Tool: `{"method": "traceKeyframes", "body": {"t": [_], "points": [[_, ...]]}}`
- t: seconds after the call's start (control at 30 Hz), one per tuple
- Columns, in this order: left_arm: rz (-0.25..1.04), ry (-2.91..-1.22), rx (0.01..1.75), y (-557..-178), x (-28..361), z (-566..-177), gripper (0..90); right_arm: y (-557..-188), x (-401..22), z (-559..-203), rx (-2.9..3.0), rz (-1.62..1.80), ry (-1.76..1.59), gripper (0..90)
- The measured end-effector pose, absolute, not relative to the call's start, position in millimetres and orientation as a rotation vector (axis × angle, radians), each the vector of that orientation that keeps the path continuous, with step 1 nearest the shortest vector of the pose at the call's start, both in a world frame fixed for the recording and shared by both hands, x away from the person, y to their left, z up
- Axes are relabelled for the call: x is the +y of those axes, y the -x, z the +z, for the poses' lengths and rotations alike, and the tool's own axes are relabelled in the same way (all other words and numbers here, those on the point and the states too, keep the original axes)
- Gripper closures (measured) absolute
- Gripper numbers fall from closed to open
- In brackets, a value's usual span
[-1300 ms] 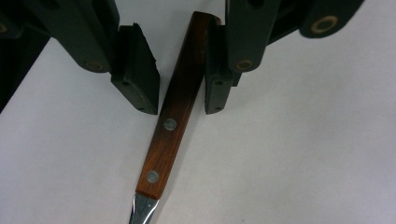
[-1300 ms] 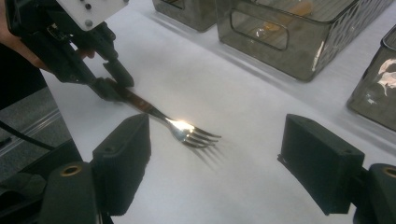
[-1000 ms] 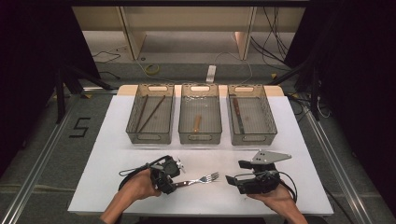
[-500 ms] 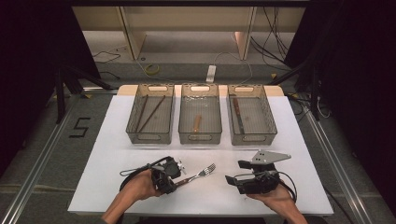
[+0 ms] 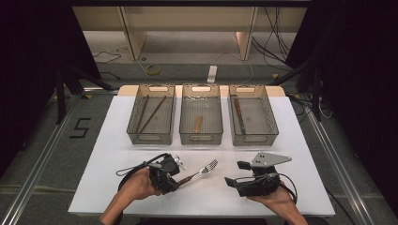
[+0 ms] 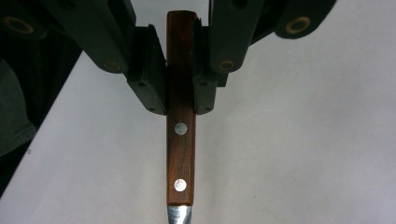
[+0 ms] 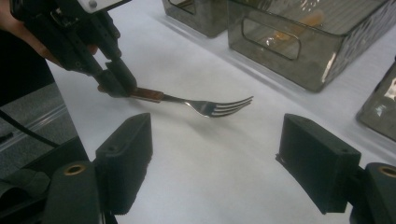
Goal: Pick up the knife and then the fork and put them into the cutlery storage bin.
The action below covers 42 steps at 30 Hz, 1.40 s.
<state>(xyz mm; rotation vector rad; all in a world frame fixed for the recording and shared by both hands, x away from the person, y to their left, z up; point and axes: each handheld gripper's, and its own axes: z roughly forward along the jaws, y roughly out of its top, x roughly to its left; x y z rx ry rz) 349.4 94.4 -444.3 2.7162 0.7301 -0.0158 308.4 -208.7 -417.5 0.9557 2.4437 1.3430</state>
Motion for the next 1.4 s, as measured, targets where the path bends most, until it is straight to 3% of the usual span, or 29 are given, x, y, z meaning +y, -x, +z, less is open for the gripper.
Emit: {"method": "traceKeyframes", "body": {"t": [0.67,1.0,1.4], "points": [[-0.061,-2.709,0.664,-346.2,77.4,-430.1,75.4,-280.8,-158.7,-418.6,2.509,1.218,-0.488,27.0],[-0.078,-2.735,0.602,-341.5,58.1,-423.9,75.3,-267.6,-131.4,-434.8,2.438,0.93,-0.191,29.1],[-0.106,-2.785,0.521,-338.7,43.0,-417.9,75.3,-264.0,-114.6,-446.2,2.393,0.713,0.035,40.0]]}}
